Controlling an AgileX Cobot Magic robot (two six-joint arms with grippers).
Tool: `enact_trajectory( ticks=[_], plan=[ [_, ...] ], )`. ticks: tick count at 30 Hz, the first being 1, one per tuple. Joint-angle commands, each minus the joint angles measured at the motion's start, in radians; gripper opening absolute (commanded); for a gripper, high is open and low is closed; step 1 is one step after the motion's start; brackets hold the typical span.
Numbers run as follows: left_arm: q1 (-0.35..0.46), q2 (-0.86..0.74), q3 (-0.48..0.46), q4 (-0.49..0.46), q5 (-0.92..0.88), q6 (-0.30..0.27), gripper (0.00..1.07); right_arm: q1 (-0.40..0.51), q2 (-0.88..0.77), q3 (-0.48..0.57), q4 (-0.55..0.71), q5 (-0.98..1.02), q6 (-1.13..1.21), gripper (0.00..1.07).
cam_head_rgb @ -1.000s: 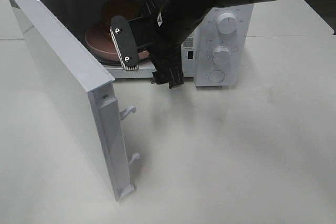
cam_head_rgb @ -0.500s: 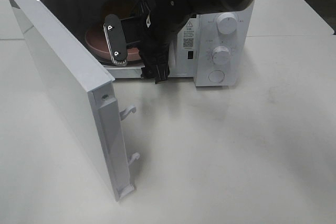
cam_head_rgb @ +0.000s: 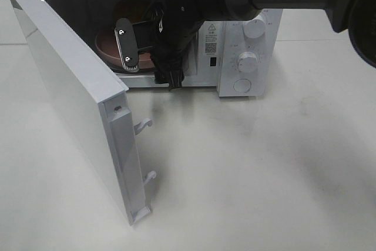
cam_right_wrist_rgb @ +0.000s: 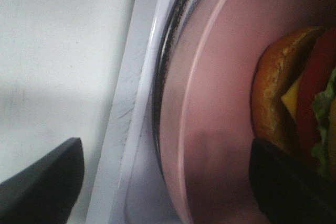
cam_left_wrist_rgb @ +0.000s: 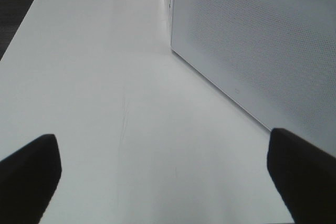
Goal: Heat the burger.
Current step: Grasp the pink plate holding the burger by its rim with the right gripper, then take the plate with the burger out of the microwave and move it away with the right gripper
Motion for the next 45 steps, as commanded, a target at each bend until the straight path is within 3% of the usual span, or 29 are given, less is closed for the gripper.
enact_trajectory(
  ticks=[1, 2, 4, 5, 6, 7, 8, 9, 34, 39, 45],
  plan=[
    [0.004, -0.023, 0.003, -0.004, -0.009, 0.0, 1.0, -0.002, 0.028, -0.035, -0.002, 0.022, -0.032, 0.65],
    [0.004, -0.023, 0.003, -0.004, -0.009, 0.0, 1.0, -0.002, 0.028, -0.035, -0.002, 0.022, -0.032, 0.65],
    [0.004, -0.023, 0.003, -0.004, -0.009, 0.0, 1.0, -0.002, 0.036, -0.043, -0.002, 0.024, -0.042, 0.41],
    [0.004, -0.023, 0.003, -0.004, -0.009, 0.0, 1.0, -0.002, 0.036, -0.043, -0.002, 0.024, -0.042, 0.41],
    [0.004, -0.023, 0.003, -0.004, -0.009, 0.0, 1.0, -0.002, 0.037, -0.043, -0.002, 0.02, -0.051, 0.33],
    [0.004, -0.023, 0.003, -0.004, -0.009, 0.0, 1.0, -0.002, 0.037, -0.043, -0.002, 0.019, -0.055, 0.17],
    [0.004, -0.023, 0.003, -0.004, -0.009, 0.0, 1.0, -0.002, 0.037, -0.043, -0.002, 0.019, -0.055, 0.17],
    [0.004, -0.023, 0.003, -0.004, -0.009, 0.0, 1.0, -0.002, 0.037, -0.043, -0.001, 0.02, -0.055, 0.03],
    [0.004, -0.023, 0.003, -0.004, -0.009, 0.0, 1.0, 0.035, -0.001, -0.035, 0.049, 0.116, -0.102, 0.0],
    [0.004, -0.023, 0.003, -0.004, -0.009, 0.0, 1.0, 0.035, -0.048, 0.03, 0.053, 0.109, -0.152, 0.0],
    [0.004, -0.023, 0.003, -0.004, -0.009, 0.0, 1.0, 0.035, -0.147, 0.185, 0.053, 0.02, -0.218, 0.0]
  ],
)
